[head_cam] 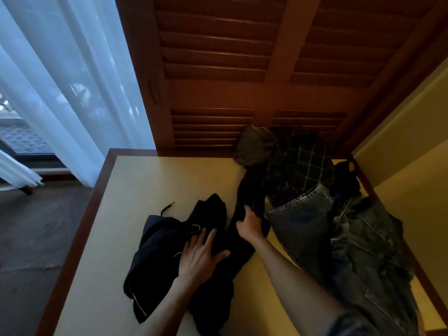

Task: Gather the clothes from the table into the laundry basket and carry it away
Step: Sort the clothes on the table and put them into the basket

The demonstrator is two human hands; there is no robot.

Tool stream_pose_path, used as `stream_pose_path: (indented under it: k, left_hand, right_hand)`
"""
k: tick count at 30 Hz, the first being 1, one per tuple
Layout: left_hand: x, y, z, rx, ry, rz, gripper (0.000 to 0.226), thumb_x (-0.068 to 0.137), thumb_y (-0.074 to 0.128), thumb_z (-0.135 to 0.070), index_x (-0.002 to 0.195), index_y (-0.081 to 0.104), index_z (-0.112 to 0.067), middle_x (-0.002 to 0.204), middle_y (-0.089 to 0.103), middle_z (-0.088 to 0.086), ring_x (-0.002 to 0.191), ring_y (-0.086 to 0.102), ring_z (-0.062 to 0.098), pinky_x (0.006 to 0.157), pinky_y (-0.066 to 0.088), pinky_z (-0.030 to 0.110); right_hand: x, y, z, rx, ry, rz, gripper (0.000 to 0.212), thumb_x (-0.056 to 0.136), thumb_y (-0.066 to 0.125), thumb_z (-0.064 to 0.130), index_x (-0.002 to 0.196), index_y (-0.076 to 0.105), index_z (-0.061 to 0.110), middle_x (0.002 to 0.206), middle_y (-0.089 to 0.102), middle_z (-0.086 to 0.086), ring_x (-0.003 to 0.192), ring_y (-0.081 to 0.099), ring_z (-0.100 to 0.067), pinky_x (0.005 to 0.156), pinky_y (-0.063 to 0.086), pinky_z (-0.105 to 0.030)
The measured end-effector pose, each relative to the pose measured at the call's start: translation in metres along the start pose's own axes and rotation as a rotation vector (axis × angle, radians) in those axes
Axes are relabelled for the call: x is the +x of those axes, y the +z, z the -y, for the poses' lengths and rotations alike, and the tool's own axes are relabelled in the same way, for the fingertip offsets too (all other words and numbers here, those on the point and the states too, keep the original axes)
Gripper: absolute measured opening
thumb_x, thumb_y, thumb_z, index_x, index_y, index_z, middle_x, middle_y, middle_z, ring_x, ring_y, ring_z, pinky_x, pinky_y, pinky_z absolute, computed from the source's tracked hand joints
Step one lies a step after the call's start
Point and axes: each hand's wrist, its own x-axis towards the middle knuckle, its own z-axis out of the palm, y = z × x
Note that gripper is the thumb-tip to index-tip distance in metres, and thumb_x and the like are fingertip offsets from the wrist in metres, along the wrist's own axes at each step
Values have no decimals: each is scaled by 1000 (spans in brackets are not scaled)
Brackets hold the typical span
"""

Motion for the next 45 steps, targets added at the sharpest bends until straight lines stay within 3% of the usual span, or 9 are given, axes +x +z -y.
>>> stream_pose_path:
  k: [9, 13, 17, 20, 30, 34, 39, 42, 45]
  left_hand:
    - [4, -12, 51, -112, -80, -63, 74, 82, -11, -82, 148, 19, -64, 169, -9, -11, 153, 9, 28, 123, 12, 48]
    - [7, -11, 39, -19, -127, -7, 62, 94, 13, -76, 146, 39, -54, 168, -5, -11, 151, 7, 24, 121, 13, 43]
    - [9, -13, 36, 29, -160, 27, 67, 91, 21, -80, 149, 36, -50, 168, -6, -10, 151, 8, 25, 122, 14, 43]
    - [11, -17, 29, 53, -167, 43, 67, 92, 21, -79, 152, 29, -50, 168, -8, -9, 152, 7, 25, 122, 13, 43]
    - [21, -10, -58, 91, -122, 145, 82, 86, 19, -85, 153, -14, -53, 163, -26, 20, 146, 11, 57, 118, 16, 61]
    - [6, 8, -51, 309, -6, 181, 72, 95, 37, -71, 156, 6, -50, 161, -33, 18, 146, 2, 61, 121, 8, 64]
    - [-7, 5, 14, 347, -51, 75, 72, 48, 92, -59, 114, 75, -38, 153, 37, 25, 100, 61, 65, 80, 56, 65]
    - [-8, -7, 48, 343, -23, 124, 66, 93, 58, -47, 153, 31, -48, 166, -13, 19, 143, 25, 58, 116, 24, 64]
    - [-7, -28, 57, 263, 42, 141, 60, 97, 45, -30, 153, 28, -42, 169, -5, 11, 156, 3, 35, 121, 11, 60]
  right_hand:
    - [-48, 33, -25, -35, -310, 632, 38, 93, 57, 10, 130, 65, 16, 126, 68, -10, 106, 65, -19, 91, 50, -36]
    - [-8, -74, -8, 193, -314, 63, 33, 91, 67, 9, 122, 65, 20, 116, 67, -14, 103, 65, -20, 95, 53, -47]
    - [54, -173, 11, -330, -169, -511, 105, 74, 77, 59, 154, 17, 28, 160, 16, -18, 146, 15, -43, 111, 22, -62]
    - [89, -191, -6, -570, 27, -252, 125, 70, 76, 66, 155, -11, 36, 164, -18, -15, 149, -14, -43, 111, 10, -73]
    - [26, -113, -33, -752, -408, -147, 36, 93, 54, 9, 127, 56, 20, 133, 50, -5, 128, 37, -33, 106, 35, -43]
    - [-47, -55, -65, -633, -501, -132, 39, 84, 59, 1, 118, 64, 19, 124, 57, -1, 122, 38, -31, 105, 43, -44]
    - [-124, -16, -82, -614, -588, -92, 39, 84, 55, -2, 118, 62, 16, 125, 55, -3, 126, 37, -30, 104, 38, -42]
    - [-152, -5, -80, -529, -685, 74, 31, 88, 50, 3, 115, 62, 12, 115, 53, -3, 114, 37, -23, 96, 33, -32]
    - [-163, -5, -71, -248, -649, 246, 26, 83, 62, 14, 109, 68, 13, 100, 54, 5, 98, 38, -8, 89, 34, -23]
